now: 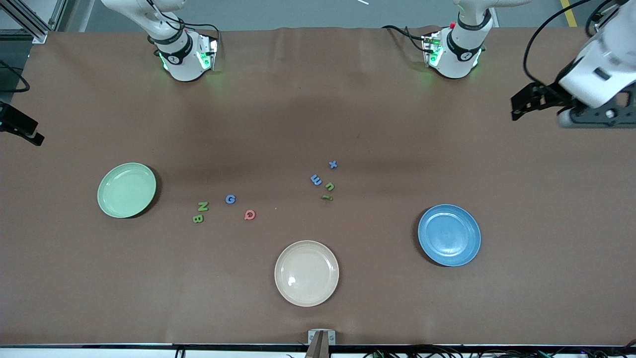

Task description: Sort upper and lower case letters into plates

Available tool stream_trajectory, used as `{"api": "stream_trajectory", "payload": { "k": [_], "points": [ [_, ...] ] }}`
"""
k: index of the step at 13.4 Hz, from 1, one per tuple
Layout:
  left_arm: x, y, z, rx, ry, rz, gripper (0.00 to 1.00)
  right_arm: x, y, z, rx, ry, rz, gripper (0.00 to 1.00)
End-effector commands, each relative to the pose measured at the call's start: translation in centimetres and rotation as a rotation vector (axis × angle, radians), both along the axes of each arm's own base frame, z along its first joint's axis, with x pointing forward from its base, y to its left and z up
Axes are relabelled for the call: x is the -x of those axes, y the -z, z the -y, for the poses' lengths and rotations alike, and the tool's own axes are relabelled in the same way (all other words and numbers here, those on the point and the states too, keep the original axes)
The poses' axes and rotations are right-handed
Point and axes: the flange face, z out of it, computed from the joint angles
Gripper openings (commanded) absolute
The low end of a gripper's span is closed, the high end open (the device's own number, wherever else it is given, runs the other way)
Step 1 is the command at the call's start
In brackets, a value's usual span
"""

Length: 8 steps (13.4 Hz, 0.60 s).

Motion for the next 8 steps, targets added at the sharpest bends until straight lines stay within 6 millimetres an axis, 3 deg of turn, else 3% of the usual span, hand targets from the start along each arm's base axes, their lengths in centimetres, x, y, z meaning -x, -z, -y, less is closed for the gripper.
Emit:
{"api": "stream_trajectory", "payload": {
  "k": [1,4,6,8],
  "points": [
    [-1.9,4.6,5.0,0.014,0.027,-0.022,1.00,-0.8,0.5,-1.3,-0.029,-0.009,-0.007,1.00],
    [-1.8,12.2,12.1,0.038,-0.036,0.004,1.00,-2.6,2.6,-4.4,-0.032,-0.060,-0.009,1.00],
    [-0.9,16.6,17.3,0.039,-0.101,0.004,1.00,-2.9,3.7,-4.8,-0.045,-0.068,-0.022,1.00],
    [0.9,22.1,23.7,-0.048,-0.183,0.037,1.00,-4.9,8.4,-7.8,-0.041,-0.110,-0.093,1.00]
  ]
}}
